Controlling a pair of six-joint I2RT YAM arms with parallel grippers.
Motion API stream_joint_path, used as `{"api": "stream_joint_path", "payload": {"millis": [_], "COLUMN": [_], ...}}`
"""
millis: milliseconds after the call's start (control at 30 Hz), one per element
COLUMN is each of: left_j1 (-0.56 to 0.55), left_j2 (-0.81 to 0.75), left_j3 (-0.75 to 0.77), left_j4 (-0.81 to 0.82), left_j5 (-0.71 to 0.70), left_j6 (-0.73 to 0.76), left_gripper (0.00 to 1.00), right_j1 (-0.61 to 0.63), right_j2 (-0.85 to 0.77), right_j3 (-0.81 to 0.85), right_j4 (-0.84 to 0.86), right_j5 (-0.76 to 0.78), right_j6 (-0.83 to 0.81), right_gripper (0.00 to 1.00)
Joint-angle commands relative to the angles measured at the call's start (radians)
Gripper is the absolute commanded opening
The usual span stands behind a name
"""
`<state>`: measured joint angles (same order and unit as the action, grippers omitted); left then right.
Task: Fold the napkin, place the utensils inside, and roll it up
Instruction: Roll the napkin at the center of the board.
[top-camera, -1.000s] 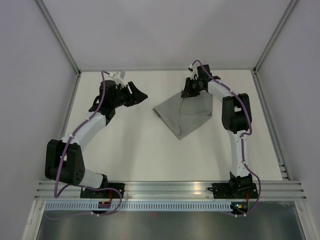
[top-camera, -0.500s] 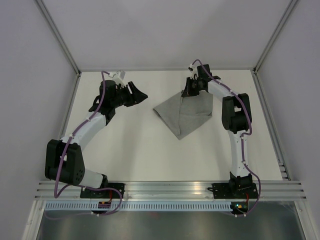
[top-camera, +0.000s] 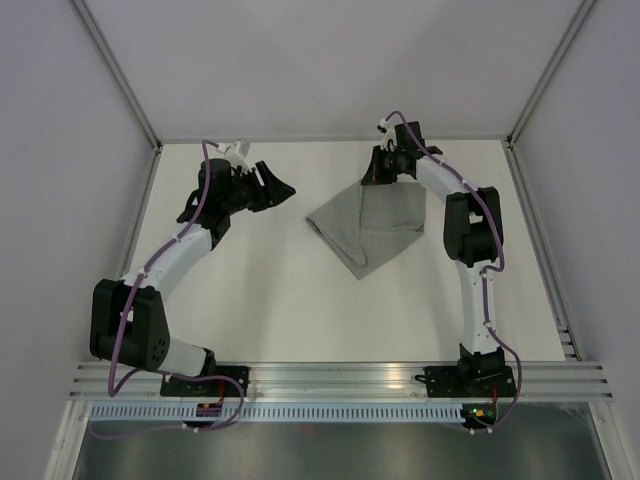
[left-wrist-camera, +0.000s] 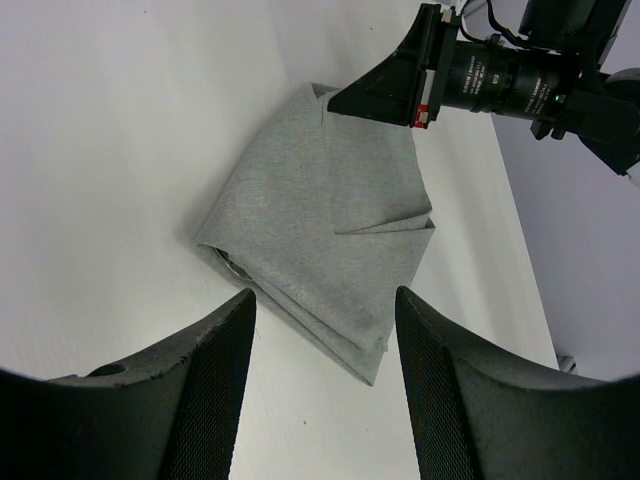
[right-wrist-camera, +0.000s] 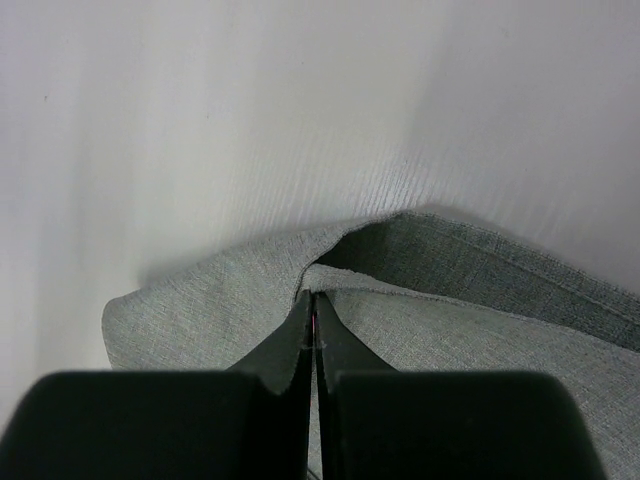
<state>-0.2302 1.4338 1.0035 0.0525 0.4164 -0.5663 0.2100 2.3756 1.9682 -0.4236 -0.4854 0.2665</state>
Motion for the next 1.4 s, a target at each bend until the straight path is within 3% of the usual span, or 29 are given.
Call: {"api": "stream_joint_path", "payload": {"millis": [0,233,300,333,433,833,1100,1367], "left_j1": [0.008,0.009,0.008,0.009,0.008,0.009,0.009,0.008], "left_j2": [0.002,0.01,0.011,0.011,0.01,0.005,-0.01,-0.013], "left_j3": [0.041,0.041,0.041,0.041,0.04,0.02,0.004,-0.005], "left_j4": [-0.008,-0.006,-0.002,0.0,0.001,0.033,0.044,0.053], "left_j5": [-0.016,-0.016,-0.013,-0.013,-0.011,-0.011,-0.011,-0.013], "left_j6": [-0.017,-0.02,-0.024,-0.024,-0.026,-0.046,-0.049,-0.05], "left_gripper": [0.63,0.63,0.63,0.63,0.63,0.63,0.63,0.63], "right_j1": [-0.001,0.0,0.0,-0.001,0.0,0.06,0.238,0.391], "right_j2": [0.028,-0.019,-0.029,-0.038,-0.071,-0.303,-0.452,-0.496], "right_j3": [0.044,-0.04,-0.048,-0.049,-0.069,-0.23,-0.41,-0.538], "right_j4": [0.014,0.002,-0.015,-0.033,-0.053,-0.086,-0.067,-0.03], "right_j5": [-0.027,-0.016,0.008,0.014,0.028,0.182,0.31,0.442], "right_j6": [0.031,0.0,-0.013,-0.019,-0.039,-0.179,-0.346,-0.417], "right_gripper": [0.02,0.04,0.14,0.25,0.36,0.36,0.36,0.39]}}
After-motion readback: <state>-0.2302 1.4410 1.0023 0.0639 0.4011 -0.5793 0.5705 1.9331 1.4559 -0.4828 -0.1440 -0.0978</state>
